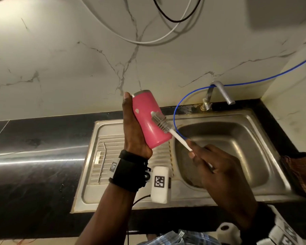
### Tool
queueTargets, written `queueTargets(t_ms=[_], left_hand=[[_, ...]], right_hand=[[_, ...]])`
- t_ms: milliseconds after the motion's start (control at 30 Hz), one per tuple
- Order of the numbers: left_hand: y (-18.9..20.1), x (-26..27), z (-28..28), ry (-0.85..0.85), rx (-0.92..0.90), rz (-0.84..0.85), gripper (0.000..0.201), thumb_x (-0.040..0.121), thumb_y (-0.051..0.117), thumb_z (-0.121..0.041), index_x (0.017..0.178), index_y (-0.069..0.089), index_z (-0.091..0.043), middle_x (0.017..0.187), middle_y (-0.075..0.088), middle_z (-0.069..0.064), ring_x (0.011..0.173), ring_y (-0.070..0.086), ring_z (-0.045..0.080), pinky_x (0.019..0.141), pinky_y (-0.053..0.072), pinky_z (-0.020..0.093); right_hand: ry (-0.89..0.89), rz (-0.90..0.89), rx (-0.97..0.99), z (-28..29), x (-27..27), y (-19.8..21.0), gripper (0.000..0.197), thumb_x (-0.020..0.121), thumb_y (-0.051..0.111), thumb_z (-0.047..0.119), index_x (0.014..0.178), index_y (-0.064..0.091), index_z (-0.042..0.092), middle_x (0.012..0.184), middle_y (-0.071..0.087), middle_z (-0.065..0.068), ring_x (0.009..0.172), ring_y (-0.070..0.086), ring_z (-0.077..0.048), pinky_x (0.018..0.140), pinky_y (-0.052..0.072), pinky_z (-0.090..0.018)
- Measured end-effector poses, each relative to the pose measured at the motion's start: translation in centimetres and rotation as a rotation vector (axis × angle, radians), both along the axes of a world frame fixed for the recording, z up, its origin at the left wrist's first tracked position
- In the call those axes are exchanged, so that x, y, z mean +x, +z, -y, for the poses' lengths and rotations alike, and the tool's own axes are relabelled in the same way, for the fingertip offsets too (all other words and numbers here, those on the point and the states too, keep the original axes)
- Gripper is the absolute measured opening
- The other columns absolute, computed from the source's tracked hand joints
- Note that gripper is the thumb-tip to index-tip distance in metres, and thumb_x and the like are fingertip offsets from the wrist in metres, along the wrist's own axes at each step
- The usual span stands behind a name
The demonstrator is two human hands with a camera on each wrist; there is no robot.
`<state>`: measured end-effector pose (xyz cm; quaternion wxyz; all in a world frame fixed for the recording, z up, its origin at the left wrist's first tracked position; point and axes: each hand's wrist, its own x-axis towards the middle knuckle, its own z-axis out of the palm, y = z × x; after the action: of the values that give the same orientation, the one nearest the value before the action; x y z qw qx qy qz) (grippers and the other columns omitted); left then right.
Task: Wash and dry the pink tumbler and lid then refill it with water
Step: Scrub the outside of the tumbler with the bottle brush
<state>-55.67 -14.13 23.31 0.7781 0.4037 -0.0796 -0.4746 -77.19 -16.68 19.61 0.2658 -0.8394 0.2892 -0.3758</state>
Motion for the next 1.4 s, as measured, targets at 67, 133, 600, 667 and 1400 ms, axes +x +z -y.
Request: queueTargets(t_ms=[67,133,600,667,1400], left_hand=[[-0.1,-1.5,0.1,-0.074,-0.002,-0.015,0.065,0.101,0.040,-0.076,0.113,0.068,-0.019,0.086,0.065,0.004,0.073,0.067,0.020,0.067,0.061,0.034],[-0.1,-2.8,0.0,-0.153,-0.022,-0.041,0.067,0.102,0.039,-0.076,0.103,0.077,-0.020,0.086,0.069,0.002,0.071,0.070,0.017,0.065,0.061,0.032],[-1.0,0.9,-0.4,0.045,0.034,-0.101,0.076,0.092,0.052,-0.082,0.121,0.069,-0.014,0.092,0.069,0.010,0.080,0.068,0.029,0.080,0.057,0.040],[-1.1,-0.1,-0.1,-0.017,0.025,-0.107,0.074,0.093,0.051,-0.081,0.120,0.070,-0.015,0.093,0.068,0.009,0.080,0.067,0.027,0.078,0.059,0.040],[-2.1,-0.1,-0.7,-0.095,-0.043,-0.156,0.083,0.090,0.050,-0.086,0.131,0.068,-0.016,0.107,0.071,0.012,0.087,0.069,0.028,0.078,0.058,0.039]], right_hand=[[-0.047,0.021,-0.054,0.9,1.5,0.5,0.037,0.097,0.067,0.010,0.134,0.069,0.018,0.083,0.053,0.012,0.069,0.050,-0.001,0.068,0.041,-0.009],[-0.065,0.046,-0.065,1.9,2.8,1.2,0.036,0.099,0.062,0.014,0.134,0.068,0.016,0.083,0.064,0.000,0.071,0.058,-0.011,0.069,0.047,-0.024],[0.120,-0.025,0.082,-0.8,-1.2,-0.3,0.040,0.101,0.060,0.025,0.139,0.063,0.035,0.081,0.054,0.006,0.066,0.058,-0.010,0.061,0.044,-0.023],[0.058,-0.009,0.015,0.1,0.1,0.4,0.040,0.098,0.062,0.019,0.137,0.066,0.027,0.080,0.052,0.012,0.066,0.055,-0.004,0.063,0.042,-0.018],[0.026,0.054,0.101,1.8,2.1,0.4,0.038,0.100,0.064,0.016,0.136,0.067,0.027,0.083,0.066,0.009,0.077,0.065,-0.006,0.071,0.048,-0.016]])
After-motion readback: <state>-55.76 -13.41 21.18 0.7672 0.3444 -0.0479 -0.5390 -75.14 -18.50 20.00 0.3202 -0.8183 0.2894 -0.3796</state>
